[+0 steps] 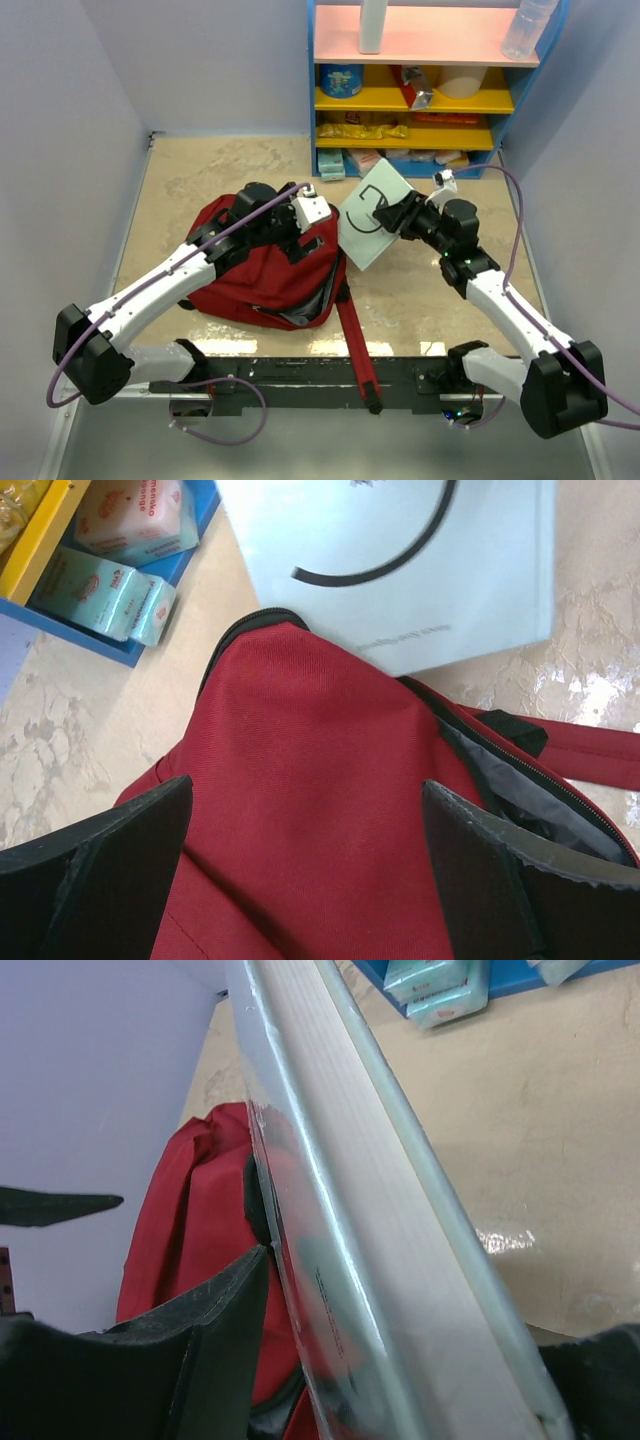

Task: Pack the student bag
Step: Place the book in the student bag.

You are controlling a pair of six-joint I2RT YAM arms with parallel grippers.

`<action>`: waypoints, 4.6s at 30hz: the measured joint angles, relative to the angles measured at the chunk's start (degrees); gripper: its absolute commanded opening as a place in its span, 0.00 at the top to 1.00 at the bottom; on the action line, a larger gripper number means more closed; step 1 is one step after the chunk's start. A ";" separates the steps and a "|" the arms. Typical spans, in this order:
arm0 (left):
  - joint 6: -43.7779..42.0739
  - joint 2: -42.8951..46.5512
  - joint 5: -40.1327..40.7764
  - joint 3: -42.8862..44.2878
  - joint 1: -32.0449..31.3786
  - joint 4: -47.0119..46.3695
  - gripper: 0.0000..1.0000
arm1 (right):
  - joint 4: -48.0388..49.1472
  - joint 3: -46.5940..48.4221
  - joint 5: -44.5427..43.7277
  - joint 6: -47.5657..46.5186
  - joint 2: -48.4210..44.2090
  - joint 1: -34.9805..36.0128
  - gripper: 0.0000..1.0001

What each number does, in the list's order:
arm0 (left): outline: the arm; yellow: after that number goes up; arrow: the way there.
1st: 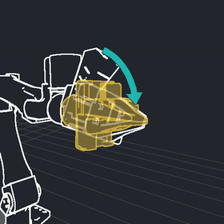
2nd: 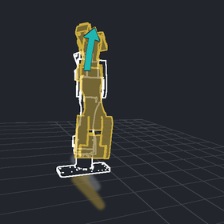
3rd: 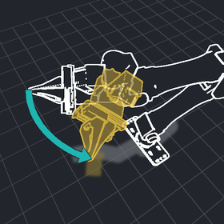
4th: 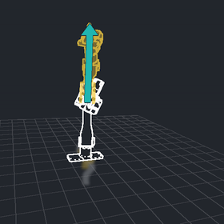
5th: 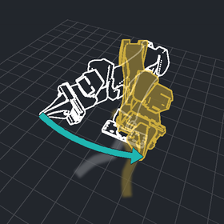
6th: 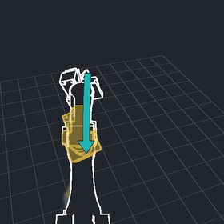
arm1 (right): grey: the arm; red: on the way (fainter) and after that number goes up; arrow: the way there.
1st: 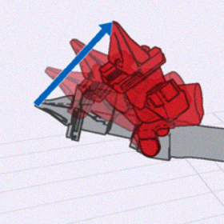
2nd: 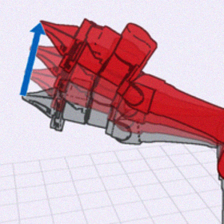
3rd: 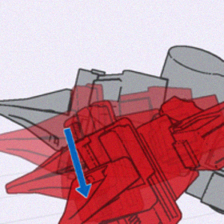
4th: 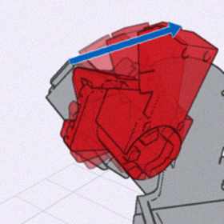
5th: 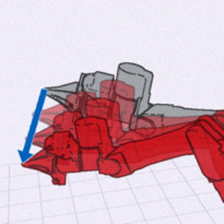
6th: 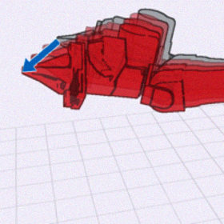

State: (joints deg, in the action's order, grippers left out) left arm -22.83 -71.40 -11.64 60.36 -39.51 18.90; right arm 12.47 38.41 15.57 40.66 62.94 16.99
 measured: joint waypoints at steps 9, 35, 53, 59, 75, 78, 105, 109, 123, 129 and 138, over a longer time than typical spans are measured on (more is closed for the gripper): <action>1.57 0.79 -0.09 0.00 0.00 0.09 0.00 | 2.54 -8.35 7.21 5.16 -8.09 0.79 1.00; 6.78 5.44 5.35 -1.86 -13.94 6.64 0.00 | 26.18 -13.75 11.02 25.00 0.35 5.29 1.00; 2.69 9.51 22.91 -16.13 -17.57 4.66 0.00 | 25.81 -6.16 11.06 24.33 5.20 5.84 1.00; 1.51 9.60 26.97 -16.20 -17.55 3.67 1.00 | 24.02 -6.19 11.08 23.89 4.20 5.81 1.00; 2.95 10.19 29.88 -6.67 -14.45 4.72 0.03 | 18.10 -10.71 11.15 20.85 -0.48 5.84 1.00; 6.91 8.74 26.73 -2.75 -10.58 6.73 0.00 | 18.05 -12.31 11.15 21.29 -1.33 5.88 1.00; -6.43 12.98 33.62 -17.75 -28.15 -1.55 0.00 | 17.88 -1.51 11.13 25.31 7.96 9.20 1.00; -11.32 13.64 39.28 -22.36 -28.00 -4.72 0.00 | 17.53 -1.01 11.17 25.35 9.46 9.40 1.00; -7.04 13.88 40.63 -18.73 -17.75 -4.33 0.69 | 19.65 -0.46 11.74 27.32 9.77 10.01 1.00; -6.43 15.26 40.59 -18.23 -15.63 -3.34 1.00 | 19.26 -0.50 12.46 27.23 9.73 9.99 1.00; -5.99 15.32 38.95 -17.25 -15.13 -1.73 1.00 | 16.70 -1.20 12.17 25.33 7.78 10.08 1.00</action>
State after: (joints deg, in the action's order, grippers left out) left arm -28.82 -56.07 27.31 43.11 -54.63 17.17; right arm 29.17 37.21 27.75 66.00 70.72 27.07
